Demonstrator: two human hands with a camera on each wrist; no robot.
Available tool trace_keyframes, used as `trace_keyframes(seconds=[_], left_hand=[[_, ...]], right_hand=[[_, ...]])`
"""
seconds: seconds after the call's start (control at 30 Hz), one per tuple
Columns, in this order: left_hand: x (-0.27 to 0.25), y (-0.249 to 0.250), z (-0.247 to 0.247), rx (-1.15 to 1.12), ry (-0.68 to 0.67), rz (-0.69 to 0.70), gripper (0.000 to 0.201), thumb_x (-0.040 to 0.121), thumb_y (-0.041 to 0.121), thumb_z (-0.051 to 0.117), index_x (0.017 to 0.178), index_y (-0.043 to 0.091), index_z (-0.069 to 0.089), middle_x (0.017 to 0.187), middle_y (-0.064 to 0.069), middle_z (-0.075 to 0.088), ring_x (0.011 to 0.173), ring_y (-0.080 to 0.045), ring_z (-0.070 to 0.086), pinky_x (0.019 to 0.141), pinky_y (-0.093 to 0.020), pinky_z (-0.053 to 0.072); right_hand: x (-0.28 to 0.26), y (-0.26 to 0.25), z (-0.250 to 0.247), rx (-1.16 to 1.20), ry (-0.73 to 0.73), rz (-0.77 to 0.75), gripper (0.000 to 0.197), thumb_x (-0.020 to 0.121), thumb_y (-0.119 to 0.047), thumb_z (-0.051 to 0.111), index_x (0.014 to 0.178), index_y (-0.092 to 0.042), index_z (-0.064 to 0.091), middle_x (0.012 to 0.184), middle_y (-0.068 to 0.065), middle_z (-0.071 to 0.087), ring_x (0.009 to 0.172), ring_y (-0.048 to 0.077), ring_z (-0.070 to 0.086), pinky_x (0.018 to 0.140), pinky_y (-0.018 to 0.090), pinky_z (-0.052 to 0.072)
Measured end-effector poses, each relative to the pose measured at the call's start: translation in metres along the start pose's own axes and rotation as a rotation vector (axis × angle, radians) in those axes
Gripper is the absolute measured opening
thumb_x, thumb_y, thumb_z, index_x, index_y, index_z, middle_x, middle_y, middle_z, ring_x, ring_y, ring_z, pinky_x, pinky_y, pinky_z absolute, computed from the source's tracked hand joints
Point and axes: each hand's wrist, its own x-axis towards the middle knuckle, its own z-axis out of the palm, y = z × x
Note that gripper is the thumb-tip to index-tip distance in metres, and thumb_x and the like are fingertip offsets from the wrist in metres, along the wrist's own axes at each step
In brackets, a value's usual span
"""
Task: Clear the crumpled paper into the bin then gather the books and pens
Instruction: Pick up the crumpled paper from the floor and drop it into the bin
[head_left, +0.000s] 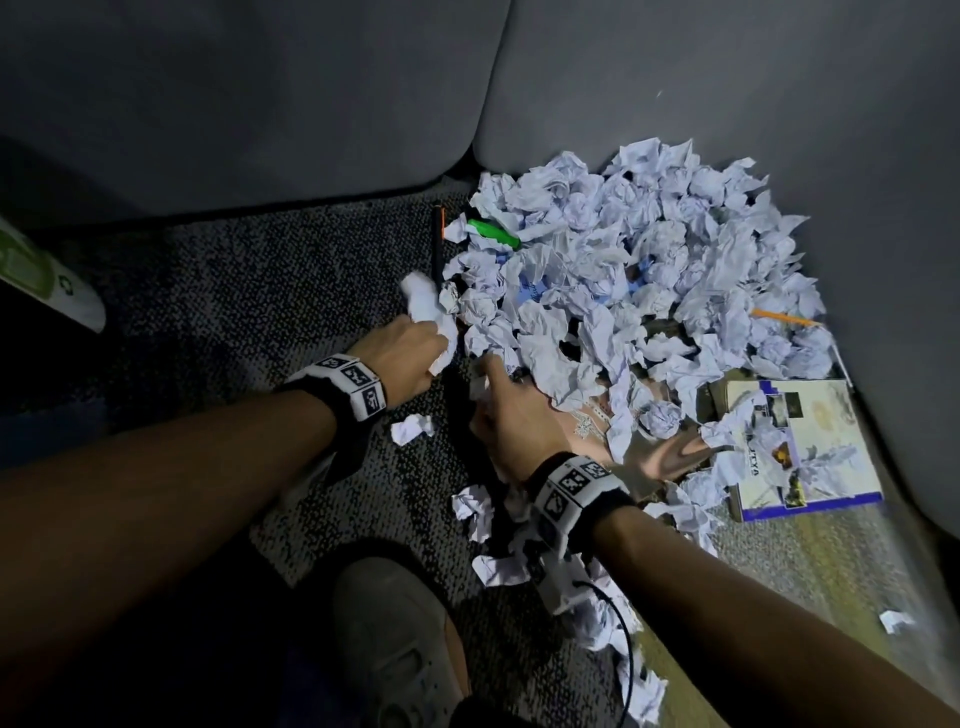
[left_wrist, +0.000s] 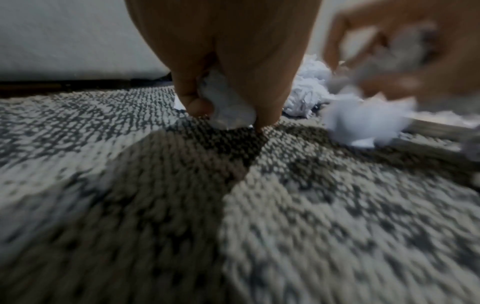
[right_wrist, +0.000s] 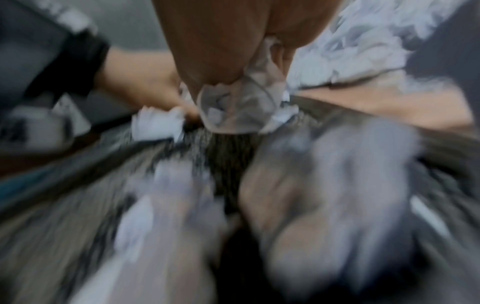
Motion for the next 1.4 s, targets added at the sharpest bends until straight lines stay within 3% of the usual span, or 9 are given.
trace_keyframes(seconds=[0.07,0.27,0.33,0.43,0.63,0.87,1.03,1.17,1.4], left_hand=[[-0.007,0.002,-0.002,-0.013,0.012,-0.003,0.020,0.087,0.020,0.060,0.103,0.010,0.055,0.108,-0.008,0.054,0.100,-0.029,0.052,0.077,-0.039,0.047],[0.000,-0.004,-0.007,-0.153,0.215,-0.059,0.047,0.087,0.023,0.062,0.128,0.011,0.041,0.134,-0.015,0.034,0.102,-0.034,0.056,0.079,-0.044,0.053],[0.011,-0.006,-0.009,-0.163,0.157,-0.135,0.068,0.088,0.030,0.063,0.144,0.017,0.027,0.149,-0.022,0.015,0.112,-0.041,0.052,0.089,-0.048,0.051],[0.023,-0.002,-0.009,-0.152,-0.045,-0.179,0.084,0.086,0.043,0.064,0.149,0.023,0.014,0.154,-0.027,0.000,0.121,-0.045,0.047,0.097,-0.049,0.048],[0.018,0.005,-0.003,-0.164,0.076,-0.186,0.049,0.088,0.025,0.061,0.127,0.007,0.038,0.122,-0.020,0.043,0.109,-0.039,0.053,0.084,-0.045,0.047],[-0.024,-0.023,-0.004,-0.379,0.137,-0.127,0.023,0.077,0.027,0.061,0.092,0.016,0.048,0.086,-0.008,0.060,0.083,-0.032,0.060,0.069,-0.035,0.050],[-0.051,-0.014,0.008,-0.086,-0.084,0.012,0.039,0.082,0.045,0.057,0.108,0.017,0.051,0.102,-0.010,0.065,0.096,-0.032,0.063,0.077,-0.036,0.052],[-0.058,0.005,0.026,0.032,-0.174,0.054,0.065,0.080,0.061,0.060,0.122,0.014,0.045,0.113,-0.012,0.059,0.103,-0.031,0.061,0.083,-0.038,0.050],[-0.052,-0.001,0.023,-0.067,-0.160,0.023,0.038,0.088,0.033,0.052,0.121,0.016,0.050,0.112,-0.014,0.062,0.101,-0.035,0.062,0.081,-0.041,0.054]], right_hand=[[0.011,0.003,-0.007,0.002,0.034,0.038,0.063,0.088,-0.011,0.053,0.145,-0.017,0.029,0.085,0.015,0.064,0.075,0.031,0.059,0.066,0.040,0.047],[0.031,0.017,-0.006,-0.016,0.095,0.172,0.022,0.100,-0.023,0.037,0.117,-0.010,0.037,0.096,0.015,0.057,0.071,0.031,0.057,0.055,0.034,0.045],[0.035,0.022,-0.001,-0.028,0.087,0.233,0.034,0.097,-0.039,0.041,0.118,-0.014,0.033,0.098,0.012,0.050,0.074,0.030,0.057,0.059,0.033,0.051],[0.042,0.028,0.002,-0.085,0.065,0.248,0.048,0.086,-0.058,0.045,0.112,-0.021,0.029,0.106,0.016,0.048,0.085,0.036,0.060,0.070,0.048,0.057],[0.049,0.027,-0.016,-0.133,0.042,0.140,0.027,0.089,-0.038,0.054,0.099,-0.014,0.048,0.082,0.009,0.056,0.073,0.030,0.059,0.064,0.037,0.053],[0.070,0.010,-0.040,-0.075,0.238,0.043,0.037,0.082,-0.040,0.052,0.104,-0.011,0.052,0.083,0.011,0.065,0.075,0.031,0.062,0.065,0.036,0.053],[0.101,-0.008,-0.043,-0.328,0.065,-0.053,0.061,0.091,-0.048,0.042,0.145,-0.023,0.026,0.097,0.020,0.059,0.086,0.037,0.063,0.063,0.038,0.047],[0.103,-0.011,-0.027,-0.416,-0.088,-0.063,0.071,0.086,-0.064,0.044,0.143,-0.027,0.025,0.104,0.020,0.058,0.093,0.040,0.063,0.066,0.039,0.047],[0.088,-0.016,-0.011,-0.315,-0.091,-0.115,0.075,0.086,-0.045,0.060,0.146,-0.023,0.020,0.107,0.024,0.057,0.094,0.040,0.062,0.072,0.041,0.050]])
